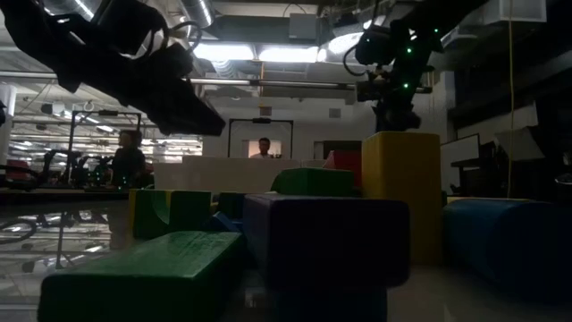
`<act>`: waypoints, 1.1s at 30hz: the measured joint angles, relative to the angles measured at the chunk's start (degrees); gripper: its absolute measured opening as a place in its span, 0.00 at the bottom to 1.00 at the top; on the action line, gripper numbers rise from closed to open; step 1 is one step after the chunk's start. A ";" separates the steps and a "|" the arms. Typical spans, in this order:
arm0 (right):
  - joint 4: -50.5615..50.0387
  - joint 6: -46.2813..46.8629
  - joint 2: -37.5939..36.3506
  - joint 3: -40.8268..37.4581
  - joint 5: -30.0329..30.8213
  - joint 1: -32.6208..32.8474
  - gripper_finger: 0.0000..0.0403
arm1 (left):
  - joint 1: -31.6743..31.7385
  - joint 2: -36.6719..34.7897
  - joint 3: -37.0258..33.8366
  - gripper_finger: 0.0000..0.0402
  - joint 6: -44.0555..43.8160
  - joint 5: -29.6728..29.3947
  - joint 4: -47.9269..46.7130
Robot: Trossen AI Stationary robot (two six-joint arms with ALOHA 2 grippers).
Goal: Sort blocks
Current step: Put the green block into the top center bin
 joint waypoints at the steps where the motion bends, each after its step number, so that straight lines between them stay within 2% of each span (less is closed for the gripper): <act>1: 0.22 0.00 0.00 0.00 -0.01 -0.40 0.44 | -0.80 0.00 0.00 0.46 -0.22 0.01 0.08; 11: 1.87 0.00 0.00 0.00 -0.44 -1.23 0.44 | -10.75 0.00 0.00 0.46 -0.49 0.02 0.08; 15: 1.85 0.02 0.00 0.00 -6.04 -1.25 0.44 | -15.24 0.00 0.00 0.46 -1.24 0.02 1.15; 18: 1.85 0.02 -0.02 0.00 -9.16 -1.24 0.44 | -18.91 0.92 0.00 0.46 -2.44 0.02 5.39; 23: 1.84 0.07 -0.02 0.00 -12.04 -1.21 0.45 | -24.68 4.23 0.09 0.46 -1.29 0.03 12.29; 28: 1.83 0.21 -0.02 0.00 -12.19 -1.23 0.45 | -28.51 9.14 3.01 0.46 -4.44 -0.02 12.34; 33: 1.82 5.62 -0.03 0.00 -12.48 -1.22 0.45 | -32.74 15.41 7.80 0.46 -6.68 0.02 11.78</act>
